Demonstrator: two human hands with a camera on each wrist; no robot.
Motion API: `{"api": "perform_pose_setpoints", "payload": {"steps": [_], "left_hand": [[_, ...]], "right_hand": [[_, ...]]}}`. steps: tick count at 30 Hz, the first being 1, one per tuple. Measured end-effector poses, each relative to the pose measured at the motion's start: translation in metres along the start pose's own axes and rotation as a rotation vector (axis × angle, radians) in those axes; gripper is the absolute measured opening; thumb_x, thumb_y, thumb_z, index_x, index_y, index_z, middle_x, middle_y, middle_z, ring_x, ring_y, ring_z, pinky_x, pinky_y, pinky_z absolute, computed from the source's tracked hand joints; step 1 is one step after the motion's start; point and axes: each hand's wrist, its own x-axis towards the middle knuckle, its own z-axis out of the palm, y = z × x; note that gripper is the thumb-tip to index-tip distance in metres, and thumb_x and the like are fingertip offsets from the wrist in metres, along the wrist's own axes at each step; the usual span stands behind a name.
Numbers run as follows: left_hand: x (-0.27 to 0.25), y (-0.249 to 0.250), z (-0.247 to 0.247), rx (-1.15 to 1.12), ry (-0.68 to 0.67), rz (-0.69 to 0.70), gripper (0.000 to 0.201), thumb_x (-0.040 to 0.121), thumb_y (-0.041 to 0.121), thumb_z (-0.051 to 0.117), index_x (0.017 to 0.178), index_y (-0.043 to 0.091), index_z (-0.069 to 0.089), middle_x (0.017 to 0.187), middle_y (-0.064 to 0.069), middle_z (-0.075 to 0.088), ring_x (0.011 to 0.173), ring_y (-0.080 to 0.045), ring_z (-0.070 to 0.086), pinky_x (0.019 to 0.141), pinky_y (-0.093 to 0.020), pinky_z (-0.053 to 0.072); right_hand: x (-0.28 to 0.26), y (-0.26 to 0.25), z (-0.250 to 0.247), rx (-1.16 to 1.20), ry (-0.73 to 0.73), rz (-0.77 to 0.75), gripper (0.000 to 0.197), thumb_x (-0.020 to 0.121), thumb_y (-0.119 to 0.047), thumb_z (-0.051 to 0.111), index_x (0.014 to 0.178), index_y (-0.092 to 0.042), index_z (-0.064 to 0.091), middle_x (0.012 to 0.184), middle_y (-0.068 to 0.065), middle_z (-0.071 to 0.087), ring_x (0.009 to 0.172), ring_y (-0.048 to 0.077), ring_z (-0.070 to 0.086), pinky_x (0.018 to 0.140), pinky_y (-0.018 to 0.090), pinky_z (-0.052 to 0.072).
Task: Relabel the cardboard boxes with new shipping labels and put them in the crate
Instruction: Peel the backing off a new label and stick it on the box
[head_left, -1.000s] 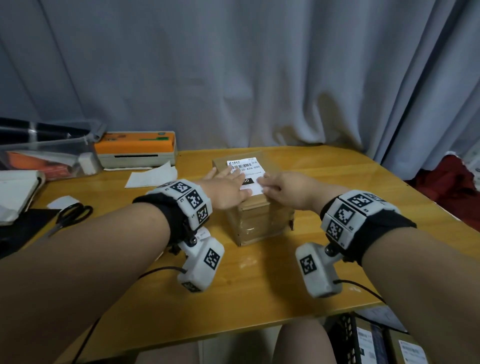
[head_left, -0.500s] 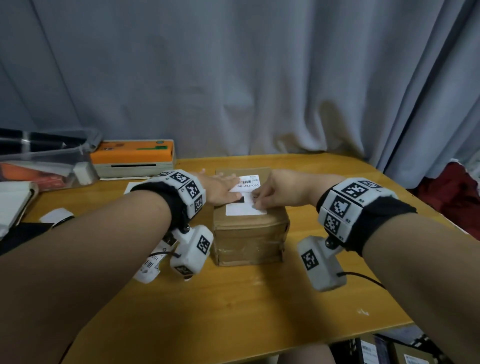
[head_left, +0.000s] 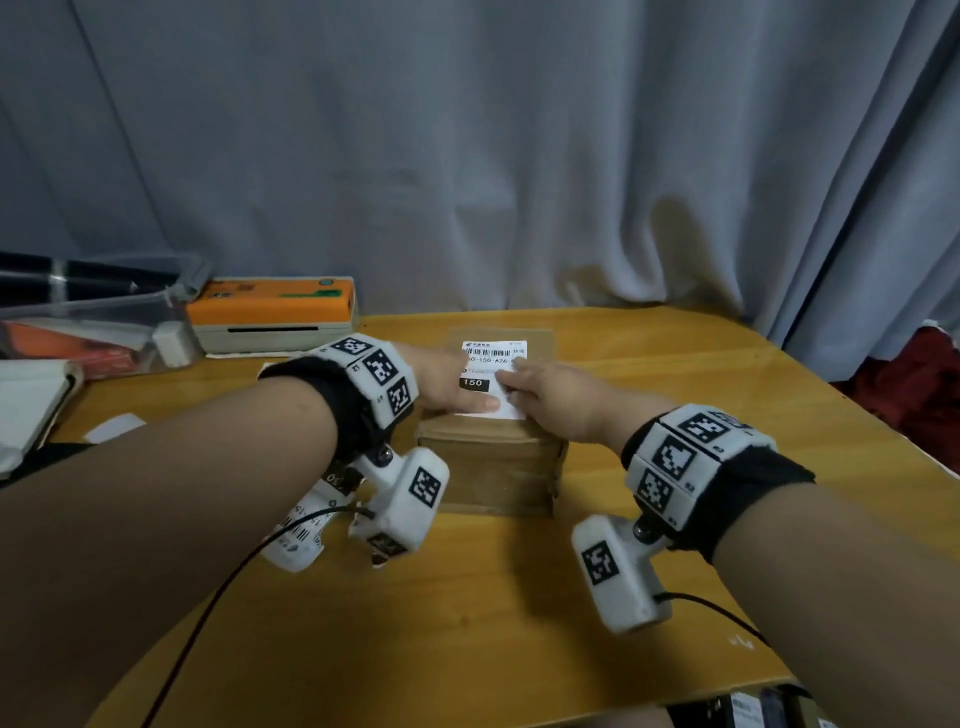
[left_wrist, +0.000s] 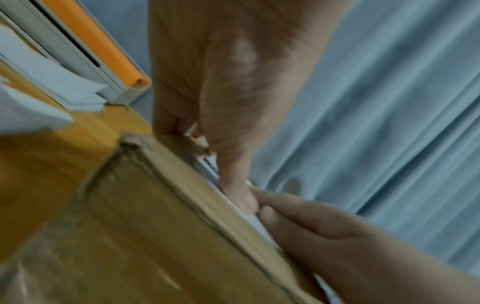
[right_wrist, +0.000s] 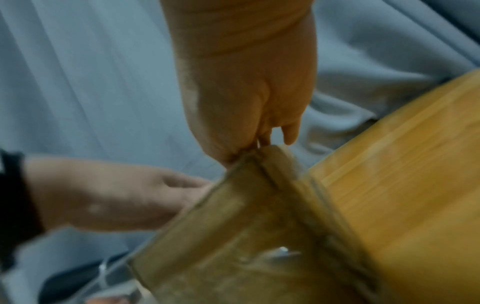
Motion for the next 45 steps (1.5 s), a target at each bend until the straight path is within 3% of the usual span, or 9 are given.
{"api": "perform_pose_setpoints", "payload": {"steps": [5,12,16,20,26,30,33,40,45], "left_hand": [[0.014,-0.017,0.003,-0.008,0.056,-0.033,0.071,0.093,0.043,0.050,0.145,0.003,0.023,0.154,-0.020,0.021,0.143,-0.027,0.021,0.114,-0.031,0.023],[0.021,-0.029,0.006,-0.011,-0.024,-0.024,0.090,0.089,0.058,0.043,0.151,0.017,-0.007,0.158,-0.004,-0.017,0.147,-0.022,0.005,0.118,-0.033,0.009],[0.025,-0.021,-0.004,0.182,0.060,0.018,0.091,0.088,0.063,0.038,0.151,0.012,-0.002,0.159,-0.007,-0.009,0.147,-0.023,0.001,0.119,-0.038,0.007],[0.037,-0.009,0.003,0.198,0.074,0.122,0.082,0.091,0.062,0.028,0.151,0.011,0.005,0.160,-0.007,0.005,0.147,-0.020,0.007,0.120,-0.042,0.007],[0.041,-0.036,-0.012,0.328,0.080,-0.131,0.073,0.092,0.063,0.009,0.151,0.021,0.010,0.159,0.007,0.008,0.147,-0.014,0.001,0.116,-0.054,-0.008],[0.040,-0.016,-0.005,0.202,0.143,0.017,0.055,0.101,0.042,0.015,0.151,0.020,0.008,0.160,0.004,0.006,0.147,-0.016,0.001,0.118,-0.047,-0.002],[0.043,-0.014,0.012,0.069,0.098,0.019,0.055,0.101,0.042,0.013,0.151,0.023,0.000,0.160,0.006,-0.004,0.147,-0.015,-0.003,0.118,-0.047,-0.002],[0.017,-0.042,0.010,0.143,-0.056,-0.002,0.080,0.087,0.069,0.021,0.148,0.031,-0.014,0.156,0.013,-0.020,0.146,-0.017,-0.013,0.116,-0.055,-0.007],[0.008,-0.039,0.012,0.160,-0.063,-0.041,0.085,0.085,0.070,0.026,0.147,0.032,-0.019,0.156,0.010,-0.021,0.146,-0.022,-0.012,0.115,-0.058,-0.005]], "right_hand": [[0.011,-0.008,-0.007,0.096,-0.167,-0.136,0.049,0.102,-0.038,0.025,0.149,-0.026,0.023,0.157,-0.004,0.021,0.146,0.017,0.010,0.118,0.045,-0.006],[0.037,0.040,-0.011,-0.093,-0.095,0.083,0.055,0.099,-0.052,0.015,0.150,-0.035,0.006,0.158,-0.015,-0.002,0.147,0.013,-0.003,0.113,0.055,-0.016],[0.042,0.042,-0.024,-0.198,-0.117,0.164,0.072,0.089,-0.071,0.016,0.150,-0.034,0.006,0.158,-0.016,-0.003,0.148,0.019,-0.004,0.110,0.060,-0.015],[0.039,0.020,-0.024,-0.122,-0.118,0.060,0.056,0.100,-0.041,0.027,0.151,-0.024,0.013,0.160,-0.002,0.006,0.148,0.020,0.004,0.115,0.056,-0.005],[0.037,0.026,-0.029,-0.254,-0.121,0.190,0.053,0.100,-0.047,0.014,0.150,-0.029,0.014,0.159,-0.013,0.006,0.148,0.023,0.003,0.111,0.064,-0.009],[0.044,0.008,-0.026,0.025,-0.102,0.026,0.052,0.102,-0.038,0.023,0.151,-0.022,0.014,0.159,-0.001,0.015,0.146,0.024,0.013,0.118,0.045,0.006],[0.042,0.014,-0.015,0.122,-0.116,0.072,0.053,0.103,-0.035,0.023,0.152,-0.019,0.008,0.160,0.002,0.002,0.148,0.023,0.001,0.118,0.034,0.001],[0.040,0.013,-0.011,-0.064,-0.143,0.200,0.058,0.100,-0.049,0.023,0.151,-0.032,0.003,0.159,-0.011,-0.008,0.147,0.019,-0.007,0.111,0.067,0.004],[0.027,0.015,-0.014,-0.065,-0.217,0.170,0.092,0.080,-0.076,0.038,0.150,-0.033,-0.004,0.158,-0.011,-0.013,0.146,0.026,-0.015,0.113,0.062,0.000]]}}
